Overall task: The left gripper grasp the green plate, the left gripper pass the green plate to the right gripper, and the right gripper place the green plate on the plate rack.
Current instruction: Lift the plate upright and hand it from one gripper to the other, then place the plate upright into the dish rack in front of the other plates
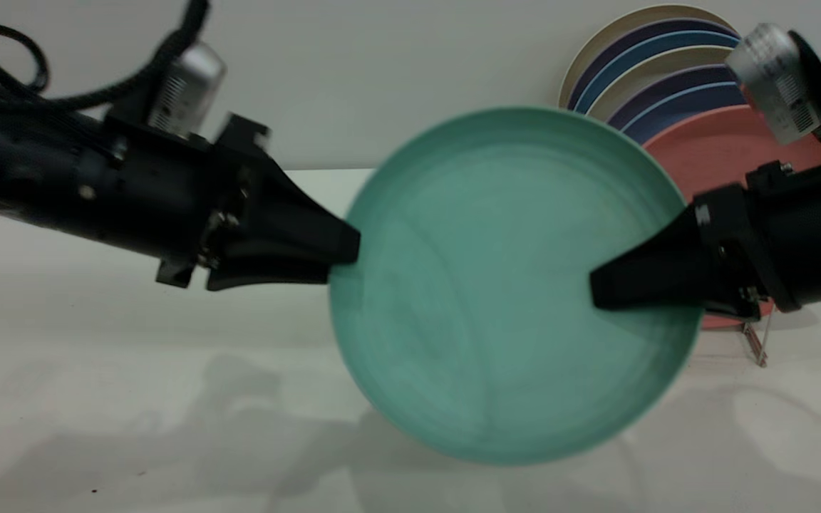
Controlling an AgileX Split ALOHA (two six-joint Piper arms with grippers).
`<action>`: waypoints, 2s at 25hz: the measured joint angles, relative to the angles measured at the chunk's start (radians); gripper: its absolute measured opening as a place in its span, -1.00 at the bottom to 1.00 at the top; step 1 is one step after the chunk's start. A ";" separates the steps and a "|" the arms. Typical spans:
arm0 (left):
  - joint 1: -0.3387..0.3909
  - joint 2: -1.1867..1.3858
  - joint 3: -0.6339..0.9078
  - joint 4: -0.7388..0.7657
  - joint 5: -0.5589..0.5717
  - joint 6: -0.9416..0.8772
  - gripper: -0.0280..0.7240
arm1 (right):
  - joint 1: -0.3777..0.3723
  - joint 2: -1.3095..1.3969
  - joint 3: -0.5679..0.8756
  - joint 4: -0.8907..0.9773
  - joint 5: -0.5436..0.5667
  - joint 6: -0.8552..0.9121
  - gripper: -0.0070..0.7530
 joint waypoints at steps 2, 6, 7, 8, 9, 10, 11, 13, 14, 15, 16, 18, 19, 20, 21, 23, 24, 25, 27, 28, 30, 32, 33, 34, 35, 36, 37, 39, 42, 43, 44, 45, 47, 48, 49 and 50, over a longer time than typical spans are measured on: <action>0.042 -0.002 0.000 0.037 0.064 -0.007 0.45 | 0.000 -0.006 0.000 -0.004 -0.057 -0.036 -0.70; 0.141 -0.003 0.000 0.223 0.071 -0.120 0.95 | 0.000 -0.054 0.000 -0.052 -0.128 -0.139 -0.70; 0.164 -0.003 0.000 0.280 0.047 -0.157 0.97 | 0.000 -0.072 0.000 -0.078 -0.144 -0.167 -0.70; 0.186 -0.003 0.000 0.335 0.011 -0.206 0.97 | 0.000 -0.099 0.000 -0.119 -0.162 -0.188 -0.70; 0.202 -0.003 0.000 0.377 -0.028 -0.256 0.95 | 0.000 -0.131 0.000 -0.170 -0.186 -0.200 -0.70; 0.221 -0.003 0.000 0.427 -0.062 -0.297 0.91 | 0.000 -0.166 0.000 -0.217 -0.210 -0.205 -0.70; 0.235 -0.003 0.000 0.473 -0.101 -0.343 0.87 | 0.000 -0.197 -0.002 -0.276 -0.250 -0.205 -0.70; 0.247 -0.003 0.000 0.554 -0.174 -0.421 0.73 | 0.000 -0.267 -0.012 -0.403 -0.340 -0.190 -0.70; 0.248 -0.003 0.000 0.596 -0.198 -0.450 0.67 | 0.000 -0.296 -0.025 -0.462 -0.368 -0.181 -0.70; 0.248 -0.003 0.000 0.632 -0.219 -0.479 0.59 | 0.000 -0.316 -0.043 -0.538 -0.389 -0.172 -0.70; 0.248 -0.003 0.000 0.657 -0.233 -0.504 0.53 | 0.000 -0.332 -0.062 -0.620 -0.395 -0.166 -0.70; 0.248 -0.003 0.000 0.691 -0.242 -0.529 0.46 | 0.000 -0.341 -0.122 -0.770 -0.382 -0.127 -0.70; 0.248 -0.003 0.000 0.696 -0.241 -0.536 0.44 | 0.000 -0.341 -0.151 -0.849 -0.368 -0.093 -0.70; 0.248 -0.003 0.000 0.698 -0.241 -0.540 0.43 | 0.000 -0.337 -0.186 -0.925 -0.353 -0.060 -0.70; 0.248 -0.003 0.000 0.700 -0.240 -0.541 0.43 | 0.000 -0.333 -0.221 -0.987 -0.342 -0.013 -0.70; 0.248 -0.003 0.000 0.701 -0.236 -0.542 0.43 | -0.008 -0.328 -0.280 -1.134 -0.324 0.088 -0.70; 0.248 -0.003 0.000 0.701 -0.236 -0.542 0.43 | -0.017 -0.326 -0.312 -1.200 -0.313 0.128 -0.70; 0.248 -0.003 0.000 0.702 -0.236 -0.542 0.43 | -0.029 -0.325 -0.344 -1.251 -0.294 0.170 -0.70; 0.248 -0.003 0.000 0.702 -0.235 -0.545 0.43 | -0.056 -0.322 -0.401 -1.343 -0.235 0.221 -0.70; 0.248 -0.003 0.000 0.702 -0.235 -0.545 0.43 | -0.072 -0.318 -0.431 -1.366 -0.207 0.235 -0.70; 0.248 -0.003 0.000 0.702 -0.235 -0.545 0.43 | -0.101 -0.306 -0.482 -1.391 -0.155 0.248 -0.70; 0.248 -0.003 0.000 0.702 -0.236 -0.545 0.43 | -0.122 -0.288 -0.526 -1.400 -0.133 0.248 -0.70; 0.248 -0.003 0.000 0.702 -0.236 -0.545 0.43 | -0.125 -0.277 -0.547 -1.409 -0.128 0.246 -0.70; 0.248 -0.003 0.000 0.702 -0.236 -0.545 0.43 | -0.127 -0.264 -0.565 -1.413 -0.119 0.242 -0.70; 0.248 -0.003 0.000 0.702 -0.236 -0.545 0.43 | -0.128 -0.250 -0.587 -1.414 -0.109 0.233 -0.70; 0.248 -0.003 0.000 0.702 -0.236 -0.545 0.43 | -0.128 -0.235 -0.610 -1.415 -0.096 0.225 -0.70; 0.248 -0.003 0.000 0.702 -0.237 -0.545 0.43 | -0.129 -0.217 -0.629 -1.415 -0.085 0.221 -0.70; 0.248 -0.003 0.000 0.702 -0.237 -0.545 0.43 | -0.129 -0.180 -0.675 -1.416 -0.071 0.219 -0.70; 0.248 -0.003 0.000 0.702 -0.237 -0.545 0.43 | -0.129 -0.141 -0.726 -1.429 -0.052 0.218 -0.70; 0.248 -0.003 0.000 0.702 -0.236 -0.545 0.43 | -0.129 -0.134 -0.739 -1.432 -0.049 0.218 -0.70; 0.248 -0.003 0.000 0.702 -0.236 -0.545 0.43 | -0.129 -0.128 -0.748 -1.434 -0.046 0.218 -0.70; 0.248 -0.003 0.000 0.702 -0.236 -0.545 0.43 | -0.129 -0.125 -0.755 -1.434 -0.046 0.218 -0.70; 0.248 -0.003 0.000 0.702 -0.237 -0.545 0.43 | -0.129 -0.124 -0.758 -1.435 -0.046 0.213 -0.70; 0.248 -0.003 0.000 0.702 -0.237 -0.545 0.43 | -0.129 -0.124 -0.758 -1.435 -0.045 0.210 -0.70; 0.248 -0.003 0.000 0.702 -0.237 -0.545 0.43 | -0.129 -0.122 -0.759 -1.435 -0.045 0.209 -0.70; 0.248 -0.003 0.000 0.702 -0.237 -0.545 0.43 | -0.129 -0.117 -0.759 -1.435 -0.045 0.209 -0.70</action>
